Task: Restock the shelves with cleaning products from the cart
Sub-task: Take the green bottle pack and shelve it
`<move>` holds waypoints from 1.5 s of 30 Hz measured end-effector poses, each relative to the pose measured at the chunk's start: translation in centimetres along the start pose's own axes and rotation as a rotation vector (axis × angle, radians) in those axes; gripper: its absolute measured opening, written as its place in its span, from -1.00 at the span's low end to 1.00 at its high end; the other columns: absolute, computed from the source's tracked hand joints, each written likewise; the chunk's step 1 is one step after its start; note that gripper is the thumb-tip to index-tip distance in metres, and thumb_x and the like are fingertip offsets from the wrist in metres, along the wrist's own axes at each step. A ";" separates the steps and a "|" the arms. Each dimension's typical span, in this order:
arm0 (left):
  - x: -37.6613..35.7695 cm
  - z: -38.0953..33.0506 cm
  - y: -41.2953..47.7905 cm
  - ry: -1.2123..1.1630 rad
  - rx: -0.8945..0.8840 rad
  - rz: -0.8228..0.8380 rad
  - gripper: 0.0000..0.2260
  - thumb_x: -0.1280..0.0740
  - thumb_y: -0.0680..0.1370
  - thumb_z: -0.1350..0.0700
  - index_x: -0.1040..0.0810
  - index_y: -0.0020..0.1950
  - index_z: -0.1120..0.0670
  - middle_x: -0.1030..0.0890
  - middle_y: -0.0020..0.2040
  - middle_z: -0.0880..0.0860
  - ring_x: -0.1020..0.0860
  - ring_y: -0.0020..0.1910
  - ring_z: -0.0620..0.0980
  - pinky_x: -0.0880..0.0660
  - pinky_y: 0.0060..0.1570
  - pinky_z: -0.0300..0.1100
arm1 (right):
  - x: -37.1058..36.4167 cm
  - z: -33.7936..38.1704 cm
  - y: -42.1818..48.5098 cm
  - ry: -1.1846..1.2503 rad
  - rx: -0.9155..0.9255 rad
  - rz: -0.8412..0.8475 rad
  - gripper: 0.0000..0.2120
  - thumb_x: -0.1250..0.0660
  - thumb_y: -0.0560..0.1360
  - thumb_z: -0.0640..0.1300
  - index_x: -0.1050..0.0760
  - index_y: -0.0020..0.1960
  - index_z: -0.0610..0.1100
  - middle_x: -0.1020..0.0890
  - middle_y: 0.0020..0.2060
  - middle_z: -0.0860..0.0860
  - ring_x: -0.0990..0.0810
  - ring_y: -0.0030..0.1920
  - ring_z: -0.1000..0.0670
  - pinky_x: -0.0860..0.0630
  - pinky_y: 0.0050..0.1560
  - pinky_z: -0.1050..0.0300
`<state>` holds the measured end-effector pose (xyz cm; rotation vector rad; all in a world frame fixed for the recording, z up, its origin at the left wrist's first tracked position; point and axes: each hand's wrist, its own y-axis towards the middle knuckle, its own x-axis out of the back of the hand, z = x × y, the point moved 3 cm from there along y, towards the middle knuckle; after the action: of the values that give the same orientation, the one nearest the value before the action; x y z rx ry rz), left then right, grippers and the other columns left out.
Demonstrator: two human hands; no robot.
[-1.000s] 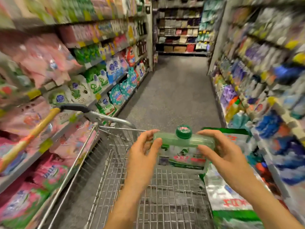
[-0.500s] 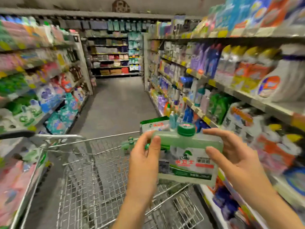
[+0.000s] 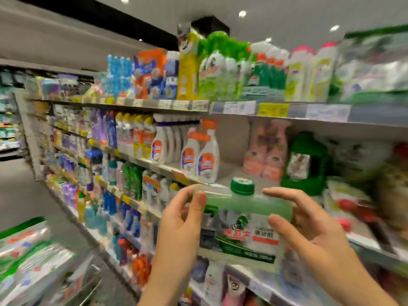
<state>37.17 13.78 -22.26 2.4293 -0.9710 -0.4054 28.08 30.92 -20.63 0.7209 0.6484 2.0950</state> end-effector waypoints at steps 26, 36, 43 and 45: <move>-37.5 -11.3 12.0 -0.292 -0.528 0.603 -0.71 -0.20 0.60 0.00 -0.46 0.27 0.07 -0.56 0.13 0.00 -0.55 0.11 -0.05 -0.53 0.13 -0.05 | 33.5 4.0 7.1 -0.225 0.108 -0.568 -0.78 -0.29 0.43 -0.04 -0.58 0.06 0.02 -0.70 -0.13 0.05 -0.70 -0.07 -0.02 -0.65 -0.23 0.10; -45.2 -16.0 16.7 0.103 -0.831 0.495 -0.73 -0.23 0.61 0.02 -0.43 0.26 0.10 -0.46 0.14 0.02 -0.45 -0.02 -0.14 -0.46 0.02 -0.36 | 39.7 4.8 13.9 -0.210 0.103 -0.629 -0.85 -0.13 0.63 -0.21 -0.47 0.06 -0.09 -0.57 -0.01 -0.07 -0.68 -0.14 0.03 -0.62 -0.22 0.12; -47.6 -14.4 17.6 0.742 -0.936 0.344 -0.53 -0.09 0.58 -0.25 -0.36 0.35 0.00 -0.46 0.25 0.02 -0.29 0.29 0.08 -0.12 0.20 0.12 | 42.1 2.1 15.3 -0.208 -0.007 -0.585 -0.85 -0.13 0.63 -0.21 -0.47 0.09 -0.13 -0.59 -0.03 -0.08 -0.69 -0.18 0.03 -0.64 -0.20 0.10; -47.8 -14.1 17.8 0.824 -0.974 0.386 -0.50 -0.12 0.54 -0.30 -0.39 0.30 0.01 -0.49 0.22 0.00 -0.28 0.30 0.07 -0.08 0.21 0.16 | 42.3 1.1 15.7 -0.256 -0.071 -0.551 -0.85 -0.14 0.63 -0.21 -0.46 0.11 -0.13 -0.57 0.03 -0.11 -0.66 -0.08 -0.04 -0.65 -0.14 0.05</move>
<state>-0.19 40.99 3.46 1.2684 -0.6060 0.2321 -0.96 57.32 1.71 0.6651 0.5493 1.4850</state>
